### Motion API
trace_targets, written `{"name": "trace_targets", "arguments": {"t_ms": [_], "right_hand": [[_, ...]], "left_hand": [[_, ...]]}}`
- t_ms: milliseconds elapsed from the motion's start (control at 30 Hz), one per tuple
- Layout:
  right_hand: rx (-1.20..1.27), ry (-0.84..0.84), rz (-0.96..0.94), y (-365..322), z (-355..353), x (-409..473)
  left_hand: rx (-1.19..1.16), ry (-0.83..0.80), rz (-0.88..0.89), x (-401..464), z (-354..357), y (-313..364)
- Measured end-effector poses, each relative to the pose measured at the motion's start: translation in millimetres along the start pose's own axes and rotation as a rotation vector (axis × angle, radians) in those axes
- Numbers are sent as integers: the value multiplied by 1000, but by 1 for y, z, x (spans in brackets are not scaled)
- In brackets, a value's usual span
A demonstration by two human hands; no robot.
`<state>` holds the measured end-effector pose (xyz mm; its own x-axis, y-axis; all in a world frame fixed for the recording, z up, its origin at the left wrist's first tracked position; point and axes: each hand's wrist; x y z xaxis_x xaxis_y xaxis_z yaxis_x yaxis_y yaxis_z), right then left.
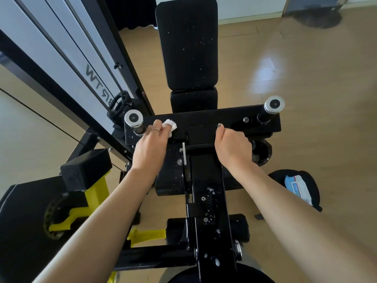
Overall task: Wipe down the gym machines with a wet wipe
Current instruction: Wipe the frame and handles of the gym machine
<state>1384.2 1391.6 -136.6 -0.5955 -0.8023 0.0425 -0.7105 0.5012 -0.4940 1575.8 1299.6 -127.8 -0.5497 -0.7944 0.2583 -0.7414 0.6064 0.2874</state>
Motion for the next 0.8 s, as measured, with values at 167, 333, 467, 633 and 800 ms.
{"name": "trace_targets", "arguments": {"t_ms": [167,333,467,633,800], "right_hand": [[6,-11,-7,2,1,1],[-6,10,-10,1,0,0],[0,13,7,1,1,0],[16,16,30,1,3,1],[15,24,28,1,3,1]], "left_hand": [[-64,-124,133,0,5,13],[22,-32,-75,-19,-1,-3],[27,-101,43,-36,5,2],[3,21,-268,-49,2,-24],[-129,100,-261,-47,3,-13]]}}
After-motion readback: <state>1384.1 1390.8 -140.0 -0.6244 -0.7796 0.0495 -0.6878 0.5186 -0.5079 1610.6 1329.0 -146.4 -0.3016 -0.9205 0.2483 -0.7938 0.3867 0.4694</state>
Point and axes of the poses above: each hand's wrist, its own x-axis towards the middle knuckle, its own z-axis out of the palm, y = z × x, and after that the axes turned 3 degrees about -x, right-handed
